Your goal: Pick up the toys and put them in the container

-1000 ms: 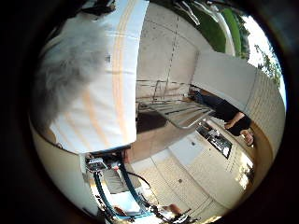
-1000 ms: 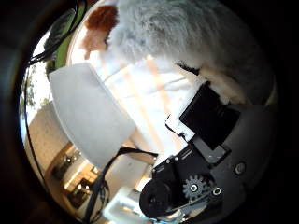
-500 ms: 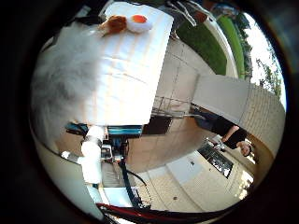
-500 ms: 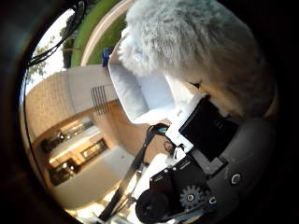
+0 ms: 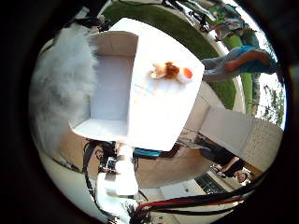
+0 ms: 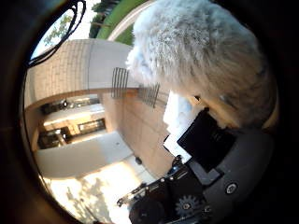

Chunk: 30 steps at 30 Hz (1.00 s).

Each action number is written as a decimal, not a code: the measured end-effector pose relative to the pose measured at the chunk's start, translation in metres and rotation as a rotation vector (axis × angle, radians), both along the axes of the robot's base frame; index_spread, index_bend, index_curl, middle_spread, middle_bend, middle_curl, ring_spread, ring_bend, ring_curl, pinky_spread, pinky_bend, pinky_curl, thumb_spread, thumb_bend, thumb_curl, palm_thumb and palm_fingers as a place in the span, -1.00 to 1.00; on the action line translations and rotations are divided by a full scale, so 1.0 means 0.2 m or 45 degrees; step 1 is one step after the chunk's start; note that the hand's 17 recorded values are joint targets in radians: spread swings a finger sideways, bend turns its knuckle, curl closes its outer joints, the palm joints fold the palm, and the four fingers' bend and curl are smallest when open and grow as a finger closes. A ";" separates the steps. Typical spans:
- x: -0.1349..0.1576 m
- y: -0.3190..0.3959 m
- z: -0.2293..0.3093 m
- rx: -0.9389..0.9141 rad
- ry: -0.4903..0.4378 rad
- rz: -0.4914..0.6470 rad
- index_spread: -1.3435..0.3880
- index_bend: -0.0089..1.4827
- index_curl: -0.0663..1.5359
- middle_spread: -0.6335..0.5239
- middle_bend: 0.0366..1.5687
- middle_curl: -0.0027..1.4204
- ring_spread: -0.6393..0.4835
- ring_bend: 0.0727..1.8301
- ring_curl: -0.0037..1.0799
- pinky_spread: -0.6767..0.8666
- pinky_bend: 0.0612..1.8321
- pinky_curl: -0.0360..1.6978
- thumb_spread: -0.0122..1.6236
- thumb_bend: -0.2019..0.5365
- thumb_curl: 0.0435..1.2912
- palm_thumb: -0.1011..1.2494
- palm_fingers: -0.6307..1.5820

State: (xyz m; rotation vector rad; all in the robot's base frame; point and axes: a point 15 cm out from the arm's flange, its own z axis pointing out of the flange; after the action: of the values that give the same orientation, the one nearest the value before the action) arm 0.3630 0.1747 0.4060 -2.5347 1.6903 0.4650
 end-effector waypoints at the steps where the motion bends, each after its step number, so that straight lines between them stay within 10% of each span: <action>1: 0.04 0.02 -0.04 -0.003 0.006 -0.003 -0.54 0.39 -0.93 -0.32 0.53 0.53 -0.07 0.59 0.58 0.03 0.69 -0.01 0.45 -0.55 0.03 0.46 0.27; 10: 0.15 0.07 -0.45 -0.027 0.083 -0.016 -0.15 0.38 -0.91 -0.17 0.13 0.30 0.13 0.42 0.37 0.15 0.47 -0.04 0.53 -0.53 -0.14 0.31 -0.02; 12: 0.14 0.07 -0.51 -0.030 0.099 0.009 0.06 0.26 -0.87 -0.07 -0.24 0.13 0.26 0.26 0.31 0.21 0.35 -0.04 0.52 -0.54 -0.18 0.27 -0.49; 15: 0.12 0.05 -0.56 -0.053 0.111 0.075 0.10 0.02 -0.87 0.07 -0.54 -0.11 0.45 -0.13 -0.04 0.30 0.12 -0.22 0.51 -0.54 -0.23 0.25 -0.68; 30: 0.22 -0.17 -0.40 0.008 -0.036 0.112 0.04 -0.67 -0.78 0.25 -0.87 -0.51 0.66 -0.59 -0.40 0.45 -0.30 -0.50 0.42 -0.54 -0.37 0.21 -0.50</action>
State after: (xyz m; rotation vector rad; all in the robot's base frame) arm 0.4079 0.1409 0.3265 -2.6070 1.5708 0.4373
